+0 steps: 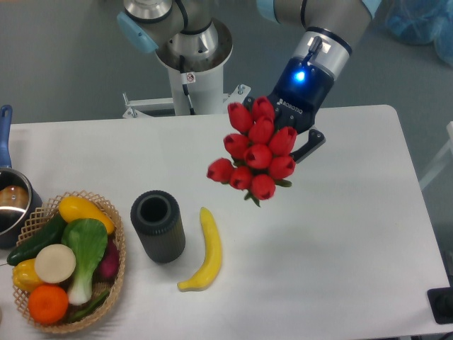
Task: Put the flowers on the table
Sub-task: 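Rotate the gripper to hang the tulip bouquet blooms-down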
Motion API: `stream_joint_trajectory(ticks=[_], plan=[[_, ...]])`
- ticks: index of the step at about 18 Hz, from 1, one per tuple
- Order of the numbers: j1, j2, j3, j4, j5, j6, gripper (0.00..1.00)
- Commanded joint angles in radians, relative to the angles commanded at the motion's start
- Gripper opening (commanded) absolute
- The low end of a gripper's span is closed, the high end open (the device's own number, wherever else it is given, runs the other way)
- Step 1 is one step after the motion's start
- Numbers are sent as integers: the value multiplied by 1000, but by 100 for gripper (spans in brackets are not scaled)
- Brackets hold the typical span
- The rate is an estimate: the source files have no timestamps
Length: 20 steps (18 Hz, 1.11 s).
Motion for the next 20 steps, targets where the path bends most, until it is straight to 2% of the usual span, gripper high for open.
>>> stream_joint_trajectory(ticks=[8,11,15,20], plan=[[-2,-3,-15,3,247,3,41],[-11,-11,-38,0,380,5,41],[-55,-75,-40,-2,566,5,41],[-86,-144,-28,2,693,3,41]])
